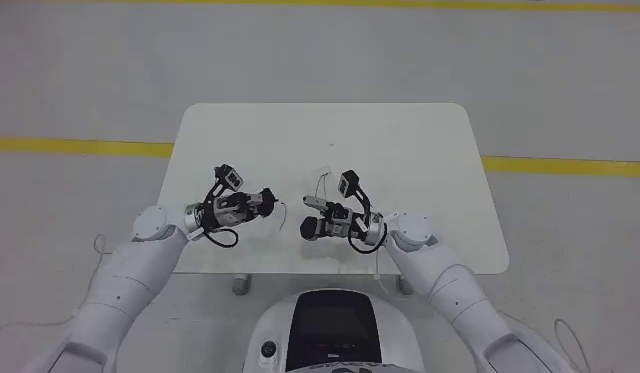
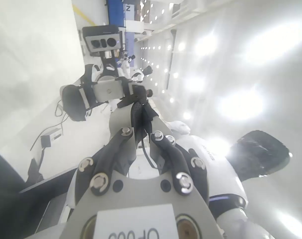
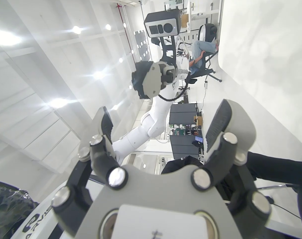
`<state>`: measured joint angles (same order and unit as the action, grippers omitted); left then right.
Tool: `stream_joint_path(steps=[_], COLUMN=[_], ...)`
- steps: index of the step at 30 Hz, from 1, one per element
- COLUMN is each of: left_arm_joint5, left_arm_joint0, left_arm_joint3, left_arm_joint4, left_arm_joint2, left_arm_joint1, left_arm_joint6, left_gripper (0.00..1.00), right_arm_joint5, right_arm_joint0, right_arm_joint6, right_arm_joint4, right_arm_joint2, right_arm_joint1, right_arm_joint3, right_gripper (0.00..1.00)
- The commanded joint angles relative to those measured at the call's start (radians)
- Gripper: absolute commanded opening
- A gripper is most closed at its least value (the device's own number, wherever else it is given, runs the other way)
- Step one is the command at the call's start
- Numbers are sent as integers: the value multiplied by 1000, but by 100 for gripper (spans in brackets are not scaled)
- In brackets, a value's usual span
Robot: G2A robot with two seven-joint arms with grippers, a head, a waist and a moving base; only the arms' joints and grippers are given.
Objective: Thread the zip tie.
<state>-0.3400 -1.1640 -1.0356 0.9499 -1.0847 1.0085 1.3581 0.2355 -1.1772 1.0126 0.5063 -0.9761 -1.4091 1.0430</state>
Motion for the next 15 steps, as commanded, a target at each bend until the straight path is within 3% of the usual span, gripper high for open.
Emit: stream_joint_path(steps=[1, 10, 15], left_arm_joint5=[0, 0, 0], left_arm_joint0=[3, 5, 2], left_arm_joint3=[36, 84, 79], left_arm_joint4=[10, 2, 30], left_arm_joint2=[-38, -131, -135], left_arm_joint1=[8, 40, 49], left_arm_joint6=[32, 32, 32], left_gripper=[0, 0, 0], right_arm_joint5=[0, 0, 0], right_arm_joint0=[0, 0, 0], right_arm_joint6=[0, 0, 0], right_arm_joint4=[0, 0, 0], right_arm_joint2=[0, 0, 0], right_arm_joint1=[0, 0, 0], right_arm_joint3=[0, 0, 0], right_gripper=[100, 100, 100])
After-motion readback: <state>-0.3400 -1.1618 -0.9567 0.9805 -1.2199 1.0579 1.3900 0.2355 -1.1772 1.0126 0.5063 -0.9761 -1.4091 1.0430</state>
